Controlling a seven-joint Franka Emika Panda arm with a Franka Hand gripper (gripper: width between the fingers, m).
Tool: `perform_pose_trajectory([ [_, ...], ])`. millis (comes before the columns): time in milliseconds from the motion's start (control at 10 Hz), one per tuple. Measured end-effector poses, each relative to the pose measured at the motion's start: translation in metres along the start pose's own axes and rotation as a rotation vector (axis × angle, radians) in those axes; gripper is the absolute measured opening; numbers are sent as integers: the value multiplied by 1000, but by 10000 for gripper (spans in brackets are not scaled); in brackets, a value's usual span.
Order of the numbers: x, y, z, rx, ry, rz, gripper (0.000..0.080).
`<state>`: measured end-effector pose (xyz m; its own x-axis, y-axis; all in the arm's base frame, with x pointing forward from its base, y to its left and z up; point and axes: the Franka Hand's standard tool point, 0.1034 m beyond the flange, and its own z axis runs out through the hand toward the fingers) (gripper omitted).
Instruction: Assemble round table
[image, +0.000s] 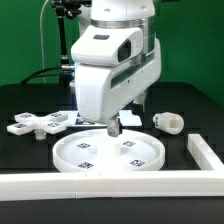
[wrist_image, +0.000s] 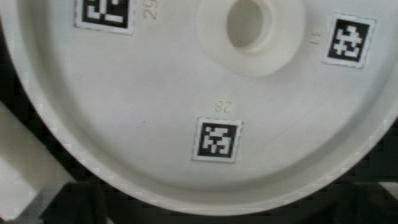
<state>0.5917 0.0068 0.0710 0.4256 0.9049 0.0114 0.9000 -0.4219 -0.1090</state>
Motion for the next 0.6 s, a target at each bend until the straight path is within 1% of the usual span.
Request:
perform_pose_trajectory([
  [100, -1, -1, 3, 6, -2, 1, 650],
  [400, -1, -2, 4, 8, -2, 1, 650],
  [500, -4, -1, 6, 2, 0, -27, 650],
  [600, -11, -4, 13, -9, 6, -67, 650],
])
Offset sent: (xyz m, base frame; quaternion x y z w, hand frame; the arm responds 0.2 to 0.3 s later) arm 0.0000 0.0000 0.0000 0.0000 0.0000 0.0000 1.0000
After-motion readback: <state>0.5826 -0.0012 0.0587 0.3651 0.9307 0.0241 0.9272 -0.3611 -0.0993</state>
